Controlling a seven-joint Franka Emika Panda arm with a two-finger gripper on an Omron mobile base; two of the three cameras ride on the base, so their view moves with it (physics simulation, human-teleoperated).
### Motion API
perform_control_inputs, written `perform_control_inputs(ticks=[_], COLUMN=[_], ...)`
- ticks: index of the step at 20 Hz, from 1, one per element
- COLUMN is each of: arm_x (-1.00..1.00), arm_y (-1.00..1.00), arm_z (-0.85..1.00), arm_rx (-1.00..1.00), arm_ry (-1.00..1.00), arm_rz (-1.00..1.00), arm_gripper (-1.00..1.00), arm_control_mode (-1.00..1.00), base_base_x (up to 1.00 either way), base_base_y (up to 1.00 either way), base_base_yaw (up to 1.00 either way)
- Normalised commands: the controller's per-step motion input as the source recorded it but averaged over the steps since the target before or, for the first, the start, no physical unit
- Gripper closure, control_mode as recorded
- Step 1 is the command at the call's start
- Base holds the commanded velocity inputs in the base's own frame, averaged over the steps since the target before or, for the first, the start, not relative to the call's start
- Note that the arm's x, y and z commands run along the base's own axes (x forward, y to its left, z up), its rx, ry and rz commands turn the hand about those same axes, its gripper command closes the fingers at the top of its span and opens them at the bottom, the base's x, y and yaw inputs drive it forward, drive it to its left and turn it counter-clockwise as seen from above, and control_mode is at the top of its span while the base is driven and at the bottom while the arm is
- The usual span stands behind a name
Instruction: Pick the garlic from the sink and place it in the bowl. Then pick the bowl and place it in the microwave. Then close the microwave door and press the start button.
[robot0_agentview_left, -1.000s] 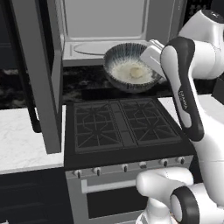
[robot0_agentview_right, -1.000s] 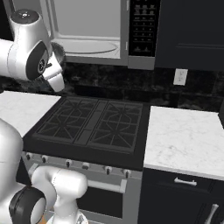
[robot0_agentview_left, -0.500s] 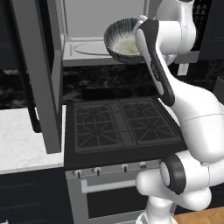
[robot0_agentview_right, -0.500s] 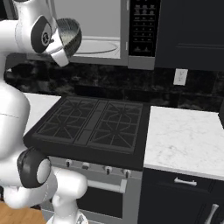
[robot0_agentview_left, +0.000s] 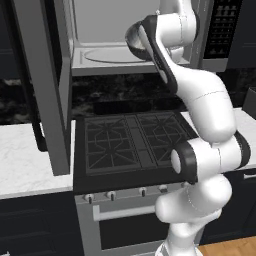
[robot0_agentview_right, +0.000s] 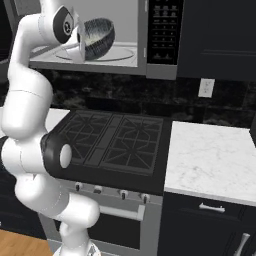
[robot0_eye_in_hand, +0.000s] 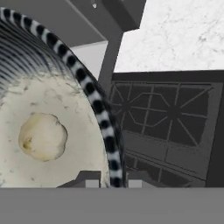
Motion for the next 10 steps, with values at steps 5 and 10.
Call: perform_control_inputs(ticks=[5, 10], arm_x=[0.78, 0.49], arm_y=[0.02, 0.19], arm_z=[-0.08, -0.35], arm_rx=[0.09, 0.04], arm_ry=[0.02, 0.00], arm_rz=[-0.17, -0.01], arm_gripper=[1.00, 1.00], arm_control_mode=[-1.00, -1.00], base_base_x=[0.00, 0.00], base_base_y=[0.00, 0.00], base_base_yaw=[0.00, 0.00])
